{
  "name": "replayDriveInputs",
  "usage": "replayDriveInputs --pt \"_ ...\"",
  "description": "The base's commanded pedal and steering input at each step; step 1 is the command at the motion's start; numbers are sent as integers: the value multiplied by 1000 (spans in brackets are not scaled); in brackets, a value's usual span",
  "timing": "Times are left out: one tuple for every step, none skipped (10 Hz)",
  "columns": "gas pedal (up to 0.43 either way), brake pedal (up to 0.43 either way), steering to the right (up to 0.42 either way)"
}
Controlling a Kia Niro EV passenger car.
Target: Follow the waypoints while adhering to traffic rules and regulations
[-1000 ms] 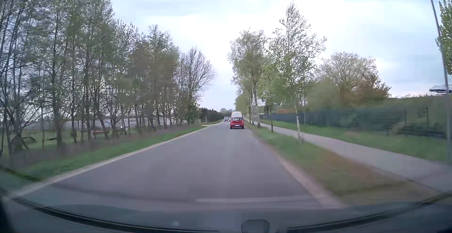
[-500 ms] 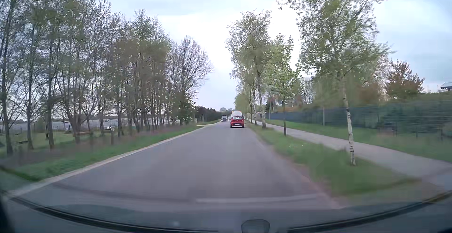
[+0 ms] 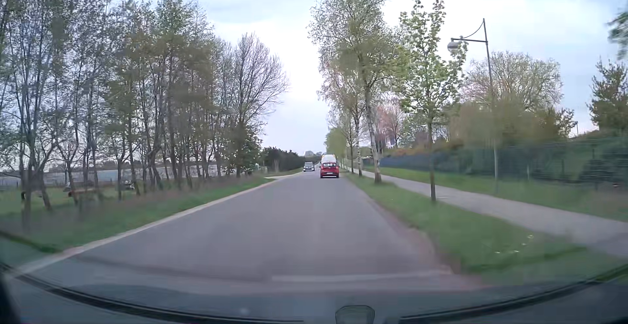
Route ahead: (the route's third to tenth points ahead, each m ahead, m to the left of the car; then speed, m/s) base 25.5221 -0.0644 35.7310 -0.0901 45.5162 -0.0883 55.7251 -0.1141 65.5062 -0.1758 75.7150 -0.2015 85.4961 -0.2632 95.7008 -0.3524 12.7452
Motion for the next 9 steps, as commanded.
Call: replayDriveInputs --pt "138 0 -2" --pt "138 0 -1" --pt "138 0 -1" --pt "130 0 -1" --pt "130 0 -1" --pt "130 0 -1" --pt "130 0 -2" --pt "130 0 -1" --pt "130 0 -1"
